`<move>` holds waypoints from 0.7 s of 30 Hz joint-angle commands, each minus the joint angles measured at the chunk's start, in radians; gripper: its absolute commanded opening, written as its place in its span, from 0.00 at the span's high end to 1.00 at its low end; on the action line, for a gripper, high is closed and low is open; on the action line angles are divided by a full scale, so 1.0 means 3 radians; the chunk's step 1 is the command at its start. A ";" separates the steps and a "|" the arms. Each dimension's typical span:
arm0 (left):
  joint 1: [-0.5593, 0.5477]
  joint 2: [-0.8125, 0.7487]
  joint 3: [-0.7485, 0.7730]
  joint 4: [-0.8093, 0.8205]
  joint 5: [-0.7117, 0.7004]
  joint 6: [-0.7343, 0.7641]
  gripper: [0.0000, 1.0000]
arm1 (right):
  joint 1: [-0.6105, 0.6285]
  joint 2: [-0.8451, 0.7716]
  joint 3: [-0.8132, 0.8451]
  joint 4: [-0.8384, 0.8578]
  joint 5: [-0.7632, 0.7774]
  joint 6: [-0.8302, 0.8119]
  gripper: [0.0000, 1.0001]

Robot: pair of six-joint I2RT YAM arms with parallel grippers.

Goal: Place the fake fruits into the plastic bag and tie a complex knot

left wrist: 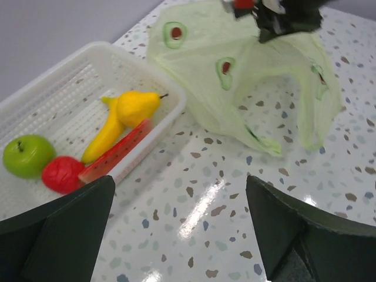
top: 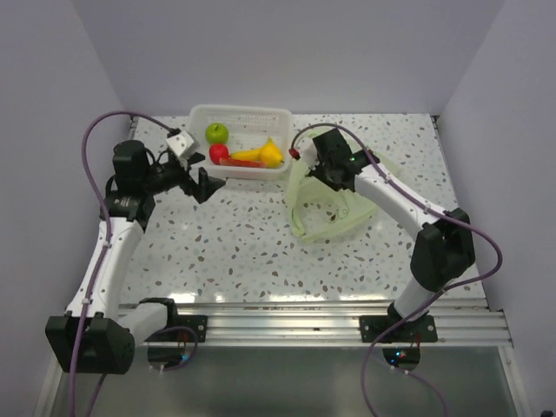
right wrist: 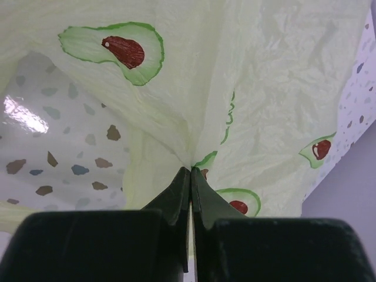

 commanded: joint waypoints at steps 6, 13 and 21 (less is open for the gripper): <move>-0.1322 -0.0123 -0.0569 0.0614 -0.0379 0.1708 0.09 | -0.0096 -0.0149 0.0460 -0.0522 -0.0664 0.0488 1.00; -0.2069 0.0321 -0.1163 0.2063 -0.0754 0.2721 0.20 | -0.0101 -0.0123 0.0460 -0.0635 -0.1011 0.0810 1.00; -0.2545 0.1195 -0.1168 0.2783 -0.0773 0.3202 0.28 | -0.0116 -0.0113 0.0455 -0.0681 -0.1226 0.1020 1.00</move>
